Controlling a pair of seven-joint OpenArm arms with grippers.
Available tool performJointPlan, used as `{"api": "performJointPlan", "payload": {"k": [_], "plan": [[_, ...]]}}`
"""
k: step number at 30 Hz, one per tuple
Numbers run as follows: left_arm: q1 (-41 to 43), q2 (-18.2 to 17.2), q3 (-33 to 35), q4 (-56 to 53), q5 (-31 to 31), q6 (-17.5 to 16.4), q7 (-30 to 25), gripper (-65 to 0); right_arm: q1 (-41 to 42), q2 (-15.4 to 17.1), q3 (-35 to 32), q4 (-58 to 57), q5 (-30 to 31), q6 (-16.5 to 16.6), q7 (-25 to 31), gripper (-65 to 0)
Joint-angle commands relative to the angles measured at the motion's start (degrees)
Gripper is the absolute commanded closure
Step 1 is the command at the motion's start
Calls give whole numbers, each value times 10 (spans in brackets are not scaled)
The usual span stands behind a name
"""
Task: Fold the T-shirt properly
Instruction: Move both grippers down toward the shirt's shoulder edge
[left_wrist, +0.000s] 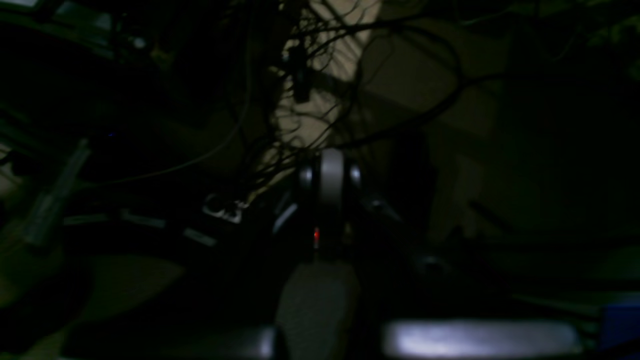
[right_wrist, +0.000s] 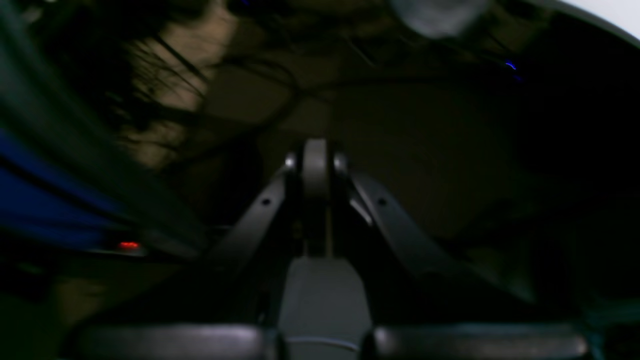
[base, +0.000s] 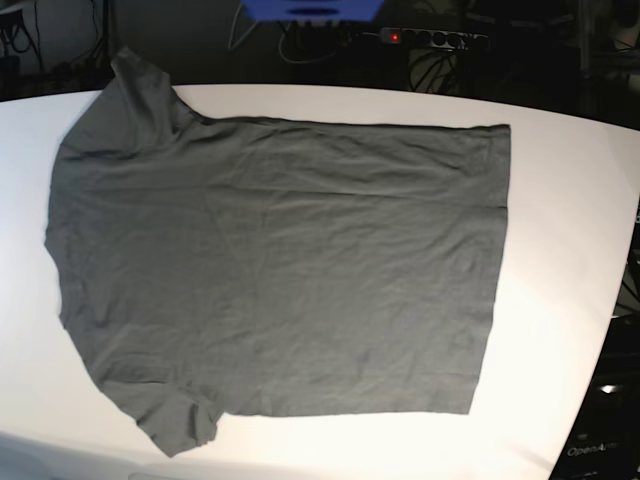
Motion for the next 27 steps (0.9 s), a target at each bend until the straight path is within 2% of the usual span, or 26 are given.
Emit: {"api": "performJointPlan", "payload": {"k": [1, 4, 8, 12, 15, 19, 23, 25, 27], "plan": [[21, 1, 1, 8, -3, -2, -15, -6, -12, 4, 8, 21, 4, -2, 8, -1], [53, 9, 1, 68, -2, -2, -15, -6, -19, 6, 25, 93, 3, -1, -51, -1], [129, 26, 2, 210, -2, -2, -13, -6, -34, 7, 46, 213, 1, 2, -147, -1], [192, 27, 1, 353, -2, -2, -6, -6, -47, 8, 46, 295, 0, 2, -230, -1], [217, 28, 1, 435, -5, -1, 53, -6, -47, 8, 40, 325, -1, 3, -264, -1], [220, 28, -2, 510, -7, 1, 164, -7, -45, 3, 41, 355, -47, 3, -299, -3], [220, 28, -3, 557, -8, 1, 235, -7, -42, 2, 41, 391, -59, 3, -346, -6], [220, 28, -3, 582, -8, 2, 263, -7, -27, 2, 40, 403, -60, 3, -369, -49], [223, 28, -3, 611, -8, 2, 288, -7, -12, 3, 40, 407, -60, 3, -399, -120]]}}
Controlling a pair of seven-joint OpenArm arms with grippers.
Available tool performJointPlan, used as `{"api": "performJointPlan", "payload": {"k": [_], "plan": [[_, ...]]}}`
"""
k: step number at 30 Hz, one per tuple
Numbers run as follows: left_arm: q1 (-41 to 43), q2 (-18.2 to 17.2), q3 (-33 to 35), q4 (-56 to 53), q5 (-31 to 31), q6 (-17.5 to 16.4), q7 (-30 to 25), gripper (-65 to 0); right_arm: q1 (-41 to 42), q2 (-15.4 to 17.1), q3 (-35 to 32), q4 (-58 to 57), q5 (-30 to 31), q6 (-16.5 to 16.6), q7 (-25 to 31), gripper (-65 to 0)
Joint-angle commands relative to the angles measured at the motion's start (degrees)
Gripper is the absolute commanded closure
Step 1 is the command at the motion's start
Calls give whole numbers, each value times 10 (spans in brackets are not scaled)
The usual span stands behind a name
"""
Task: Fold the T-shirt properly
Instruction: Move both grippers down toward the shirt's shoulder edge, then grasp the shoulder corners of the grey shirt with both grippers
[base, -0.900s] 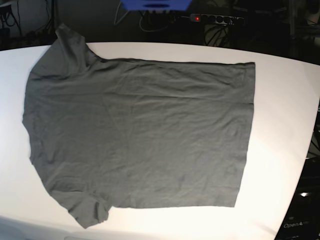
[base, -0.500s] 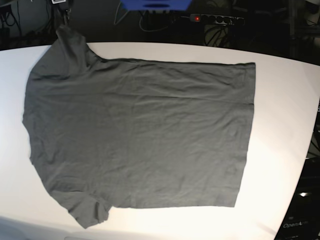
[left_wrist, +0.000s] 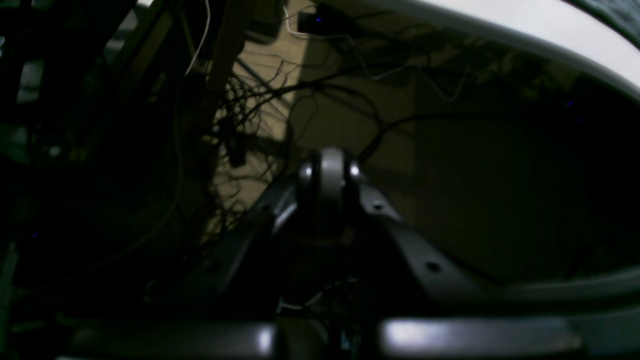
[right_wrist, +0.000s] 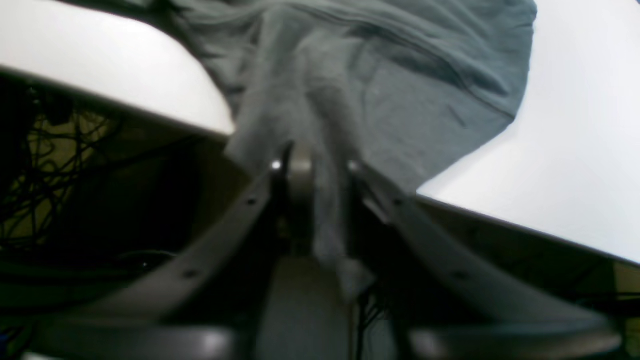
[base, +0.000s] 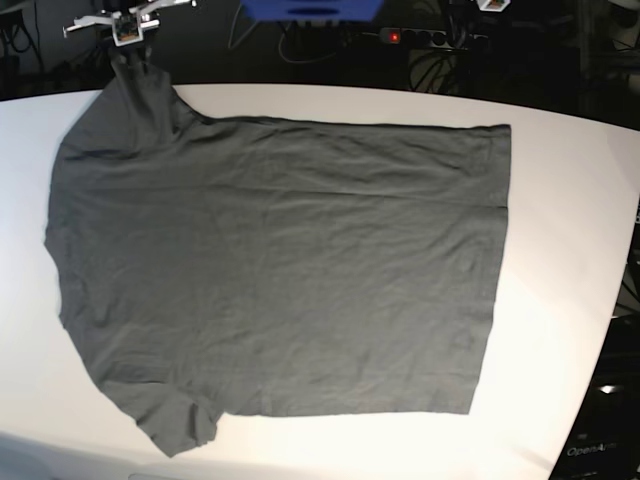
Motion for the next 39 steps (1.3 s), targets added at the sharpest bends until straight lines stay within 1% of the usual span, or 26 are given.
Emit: {"api": "performJointPlan", "payload": {"k": [1, 2, 3, 5, 7, 11, 14, 18, 20, 23, 30, 39], "plan": [[16, -1, -2, 20, -3, -3, -1, -7, -2, 4, 2, 9, 6, -6, 5, -154], [19, -1, -3, 39, -3, -3, 16, -7, 3, 4, 1, 9, 6, -5, -3, -184], [21, -1, -3, 59, -3, -3, 33, -7, 8, 4, 1, 9, 6, 3, -10, -207], [28, -1, -3, 92, -3, -2, 65, -7, 17, 4, 2, 9, 6, 28, -13, -234], [32, -1, -3, 122, -3, -2, 98, -7, 20, 4, 2, 9, 7, 44, -13, -241], [29, -1, -3, 163, -3, -2, 158, -7, 28, 3, 3, 9, 7, 45, -13, -241], [27, -1, -3, 180, -3, -2, 181, -7, 29, -5, 3, 6, 7, 45, -13, -241], [23, -1, -3, 190, -3, -2, 186, -7, 22, -6, 2, 10, 7, 45, -8, -241], [19, -1, -3, 190, -3, -2, 186, -7, 22, -14, -4, 10, 7, 45, -11, -241], [16, -1, -3, 190, -3, -2, 186, -7, 8, -15, -8, 10, 7, 46, -6, -241], [8, -1, -3, 188, -3, -2, 187, -7, -17, -13, -19, 14, 6, 46, 40, -241], [8, -6, -3, 187, -2, -1, 187, -7, -18, -14, -27, 13, 6, 46, 41, -245]]}}
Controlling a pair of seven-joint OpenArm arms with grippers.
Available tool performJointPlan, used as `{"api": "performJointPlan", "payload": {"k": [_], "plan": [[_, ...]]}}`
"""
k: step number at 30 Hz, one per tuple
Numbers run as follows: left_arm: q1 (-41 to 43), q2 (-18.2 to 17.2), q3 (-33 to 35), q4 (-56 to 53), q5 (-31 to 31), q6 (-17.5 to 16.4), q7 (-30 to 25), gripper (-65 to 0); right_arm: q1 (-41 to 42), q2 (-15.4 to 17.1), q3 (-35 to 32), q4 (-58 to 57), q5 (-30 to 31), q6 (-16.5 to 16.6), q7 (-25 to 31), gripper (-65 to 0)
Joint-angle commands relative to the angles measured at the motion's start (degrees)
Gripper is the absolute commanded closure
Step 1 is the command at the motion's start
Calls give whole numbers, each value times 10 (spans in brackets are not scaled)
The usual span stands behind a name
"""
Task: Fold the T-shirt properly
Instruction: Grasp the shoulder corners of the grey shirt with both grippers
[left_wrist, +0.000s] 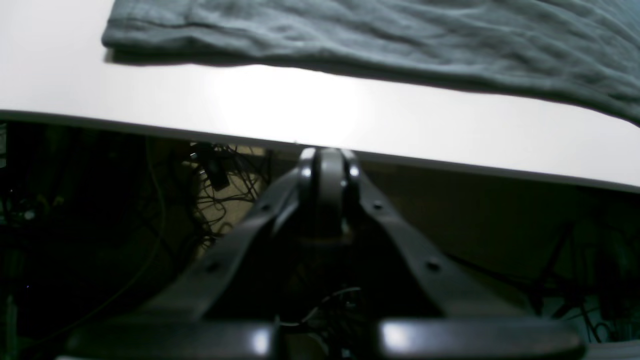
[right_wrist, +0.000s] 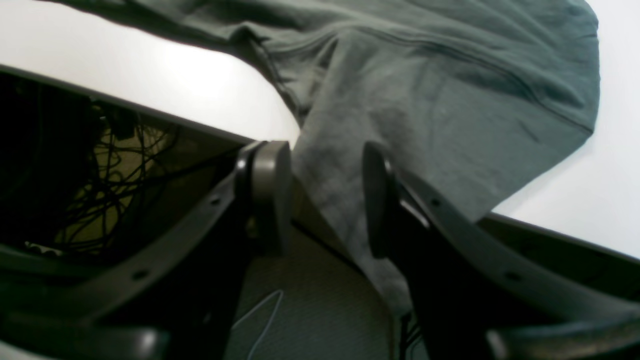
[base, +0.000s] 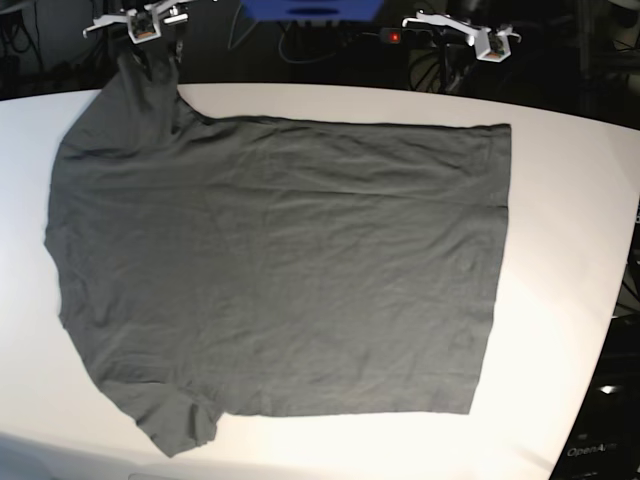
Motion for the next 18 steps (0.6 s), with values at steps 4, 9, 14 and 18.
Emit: {"api": "performJointPlan", "payload": {"k": [4, 9, 14, 18], "plan": [[9, -4, -2, 5, -2, -1, -13, -7, -4, 3, -4, 5, 5, -3, 14, -245], [9, 0, -11, 5, -2, -1, -13, -7, -3, 3, -4, 4, 5, -3, 14, -247], [9, 2, -22, 5, -2, -1, -13, -7, 5, 3, -4, -6, 5, -3, 13, -247], [9, 2, -22, 5, -2, -1, -13, -7, 21, 3, -4, -31, 5, -3, 13, -247]]}}
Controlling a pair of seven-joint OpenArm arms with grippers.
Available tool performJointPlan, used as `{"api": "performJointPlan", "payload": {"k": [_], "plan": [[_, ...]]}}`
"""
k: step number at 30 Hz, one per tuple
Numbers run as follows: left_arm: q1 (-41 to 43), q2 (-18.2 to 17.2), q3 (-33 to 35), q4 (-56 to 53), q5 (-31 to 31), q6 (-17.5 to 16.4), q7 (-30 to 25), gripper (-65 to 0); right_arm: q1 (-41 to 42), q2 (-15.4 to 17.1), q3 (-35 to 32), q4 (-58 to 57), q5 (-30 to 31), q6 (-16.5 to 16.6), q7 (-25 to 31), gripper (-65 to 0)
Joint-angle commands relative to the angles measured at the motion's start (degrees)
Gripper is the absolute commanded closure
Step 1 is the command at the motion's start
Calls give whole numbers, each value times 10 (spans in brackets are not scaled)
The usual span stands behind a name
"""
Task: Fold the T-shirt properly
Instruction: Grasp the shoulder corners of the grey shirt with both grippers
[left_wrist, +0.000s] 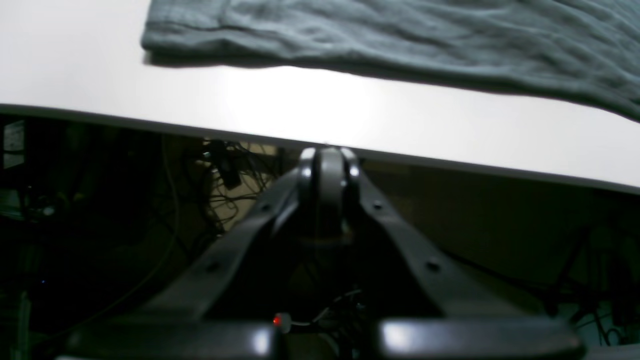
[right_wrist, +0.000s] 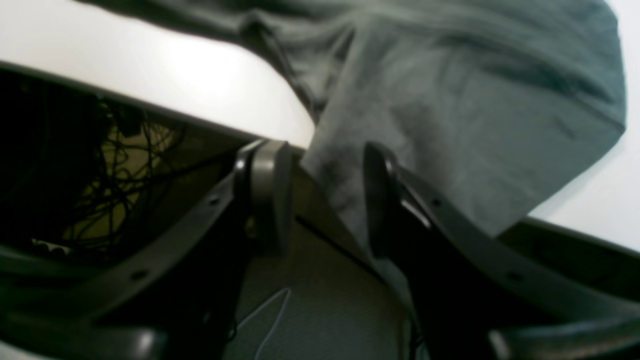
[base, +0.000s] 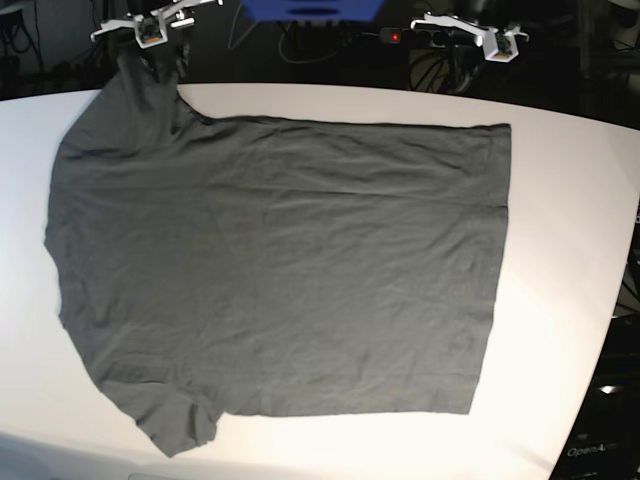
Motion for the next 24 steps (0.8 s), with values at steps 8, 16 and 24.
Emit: {"api": "performJointPlan", "payload": {"k": [8, 16, 24], "plan": [[9, -1, -1, 5, -4, -2, -14, -7, -4, 4, 2, -2, 5, -3, 14, -247], [9, -1, -1, 5, -4, -2, -14, -7, 14, 11, 2, -19, 5, -3, 11, -244], [9, -2, -2, 5, -4, -2, -14, -7, 27, 18, 2, -21, 5, -3, 5, -239]]}}
